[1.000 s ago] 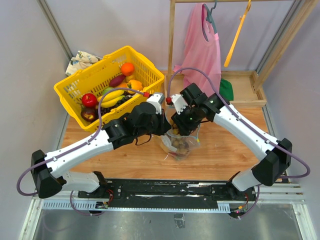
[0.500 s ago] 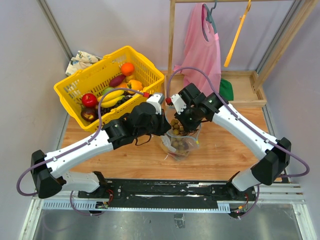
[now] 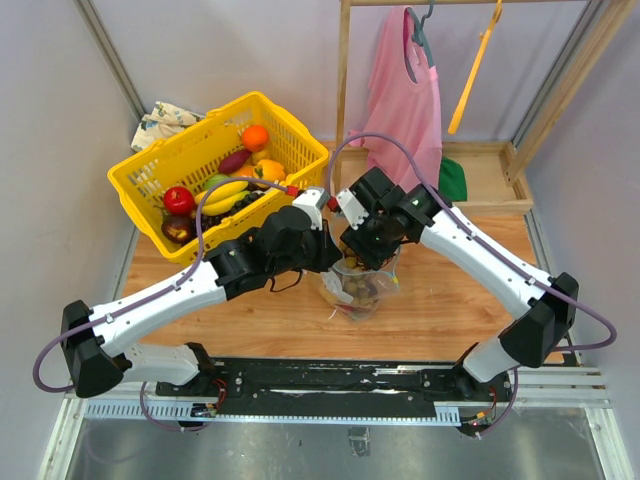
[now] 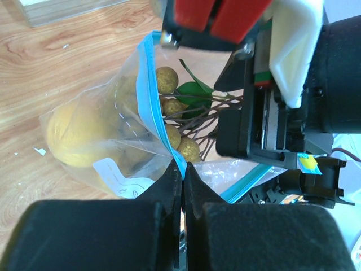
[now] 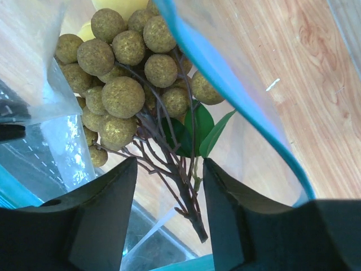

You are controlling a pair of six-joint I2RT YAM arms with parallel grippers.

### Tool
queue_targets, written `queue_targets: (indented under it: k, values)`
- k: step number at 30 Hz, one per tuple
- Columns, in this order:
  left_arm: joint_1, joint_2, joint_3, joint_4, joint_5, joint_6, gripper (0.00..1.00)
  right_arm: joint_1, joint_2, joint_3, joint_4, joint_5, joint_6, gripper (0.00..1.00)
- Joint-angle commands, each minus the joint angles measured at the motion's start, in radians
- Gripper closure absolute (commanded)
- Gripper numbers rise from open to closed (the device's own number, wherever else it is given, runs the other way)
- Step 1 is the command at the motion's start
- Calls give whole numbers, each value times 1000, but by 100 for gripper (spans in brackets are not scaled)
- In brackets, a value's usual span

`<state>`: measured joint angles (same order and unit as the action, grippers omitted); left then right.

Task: Place the food in the zip-top bag and seal the zipper
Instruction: Adjust the zipper food storage bag at the center of the board.

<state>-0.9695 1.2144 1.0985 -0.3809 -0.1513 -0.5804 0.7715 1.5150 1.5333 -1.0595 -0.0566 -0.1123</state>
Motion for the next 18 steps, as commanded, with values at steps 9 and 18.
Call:
queue_targets:
  k: [9, 18]
  values:
    - [7, -40, -11, 33, -10, -2, 100, 30, 63, -20, -51, -49, -14, 49]
    - [6, -43, -17, 36, -14, -5, 100, 39, 83, -28, -50, -83, -13, 64]
